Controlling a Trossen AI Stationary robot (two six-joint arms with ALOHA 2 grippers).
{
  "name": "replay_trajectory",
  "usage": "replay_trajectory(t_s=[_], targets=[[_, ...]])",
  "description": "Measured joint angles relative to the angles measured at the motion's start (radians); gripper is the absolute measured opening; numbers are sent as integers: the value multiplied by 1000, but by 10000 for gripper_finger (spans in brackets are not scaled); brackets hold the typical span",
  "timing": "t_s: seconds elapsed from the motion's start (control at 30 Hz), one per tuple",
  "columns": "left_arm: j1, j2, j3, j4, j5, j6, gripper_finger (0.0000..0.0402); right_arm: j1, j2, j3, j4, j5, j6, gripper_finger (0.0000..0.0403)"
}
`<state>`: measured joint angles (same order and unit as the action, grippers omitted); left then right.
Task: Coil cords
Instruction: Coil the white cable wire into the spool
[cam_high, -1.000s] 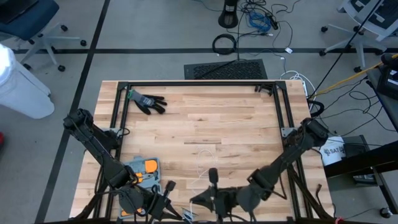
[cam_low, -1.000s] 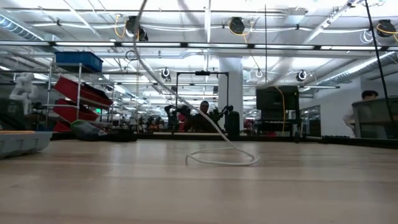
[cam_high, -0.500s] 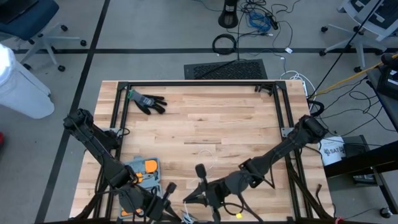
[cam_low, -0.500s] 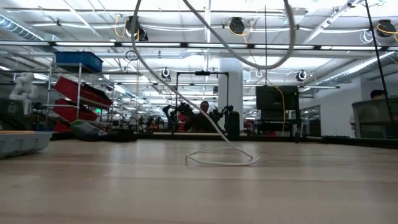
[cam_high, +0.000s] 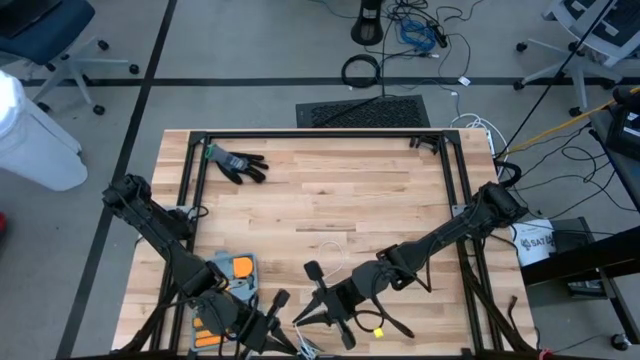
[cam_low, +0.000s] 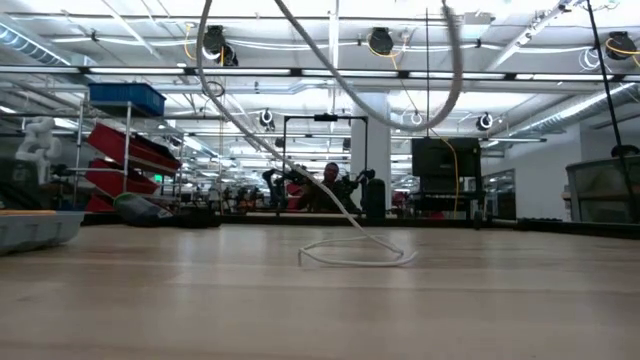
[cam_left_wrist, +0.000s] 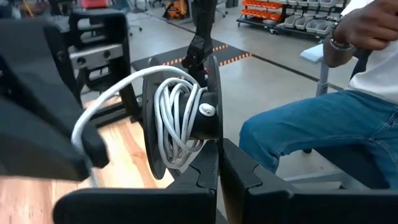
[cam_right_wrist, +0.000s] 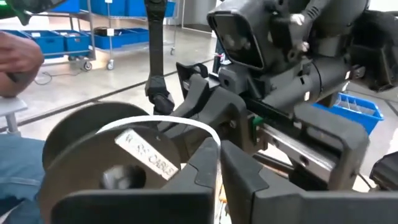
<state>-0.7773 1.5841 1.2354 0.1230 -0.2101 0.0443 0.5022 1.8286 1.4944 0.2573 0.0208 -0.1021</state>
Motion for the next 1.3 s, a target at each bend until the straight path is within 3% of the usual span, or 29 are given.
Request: replay_trajectory(t_s=[0.63,0.93,1.3], targets=[[0,0,0,148,59,248,6,-3,4,0,-9,-27,88,99],[-1,0,0,183,77,278,6,-6,-18,-1,-86,-20,113,146],[-1,0,0,192,77,286,6,115,-77,0,-370,269,260,147]])
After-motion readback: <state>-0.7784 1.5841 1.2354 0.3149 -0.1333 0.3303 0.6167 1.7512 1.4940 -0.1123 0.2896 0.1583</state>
